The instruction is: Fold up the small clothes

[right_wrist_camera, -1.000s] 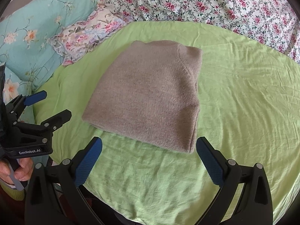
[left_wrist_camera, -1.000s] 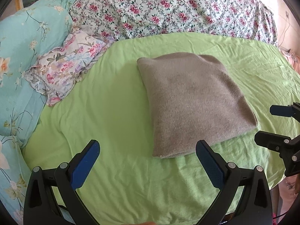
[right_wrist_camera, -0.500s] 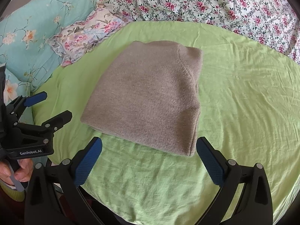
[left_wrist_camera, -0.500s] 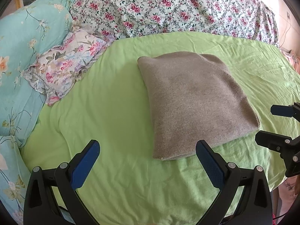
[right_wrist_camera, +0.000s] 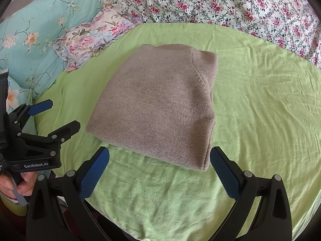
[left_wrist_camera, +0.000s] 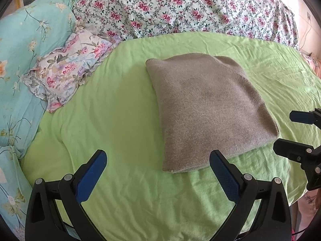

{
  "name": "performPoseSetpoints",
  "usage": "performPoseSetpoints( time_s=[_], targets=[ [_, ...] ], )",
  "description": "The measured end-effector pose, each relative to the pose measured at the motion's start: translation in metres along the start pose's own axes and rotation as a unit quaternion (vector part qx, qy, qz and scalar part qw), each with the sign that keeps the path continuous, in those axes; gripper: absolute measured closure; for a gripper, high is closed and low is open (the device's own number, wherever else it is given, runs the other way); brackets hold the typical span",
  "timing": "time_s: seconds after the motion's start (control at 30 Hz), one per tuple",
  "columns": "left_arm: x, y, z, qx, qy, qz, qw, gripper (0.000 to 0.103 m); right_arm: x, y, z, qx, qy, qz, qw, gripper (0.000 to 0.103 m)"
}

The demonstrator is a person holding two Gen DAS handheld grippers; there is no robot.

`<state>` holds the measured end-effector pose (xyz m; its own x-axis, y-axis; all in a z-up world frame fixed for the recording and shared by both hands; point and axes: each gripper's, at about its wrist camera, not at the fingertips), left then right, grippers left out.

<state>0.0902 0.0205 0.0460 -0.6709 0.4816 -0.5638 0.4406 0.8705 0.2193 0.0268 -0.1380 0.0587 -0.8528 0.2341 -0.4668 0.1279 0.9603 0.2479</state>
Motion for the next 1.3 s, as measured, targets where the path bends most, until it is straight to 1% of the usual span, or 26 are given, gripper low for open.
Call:
performPoseSetpoints(
  time_s=[0.67,1.03,1.3],
  targets=[
    [-0.005,-0.004,0.003,0.002,0.004,-0.005,1.0,0.001,-0.003,0.004,0.003,0.001,-0.001,0.002,1.0,0.003],
    [-0.007,-0.011,0.002,0.003,0.005,-0.001,1.0,0.001,-0.008,-0.01,0.003,-0.004,-0.004,0.006,1.0,0.002],
    [-0.008,-0.01,-0.002,0.008,-0.003,-0.005,0.9999,0.001,-0.009,-0.014,0.001,-0.006,-0.007,0.01,1.0,0.003]
  ],
)
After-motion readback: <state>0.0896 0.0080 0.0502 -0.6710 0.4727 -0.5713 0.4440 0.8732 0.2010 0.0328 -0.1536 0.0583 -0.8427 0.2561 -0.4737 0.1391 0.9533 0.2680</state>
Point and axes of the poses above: each gripper's, at about its wrist camera, not at the fingertips, and z roughly the way its jaws point, y to its left, x to its underside, and after that the axes turned 6 degrees about z, right-handed
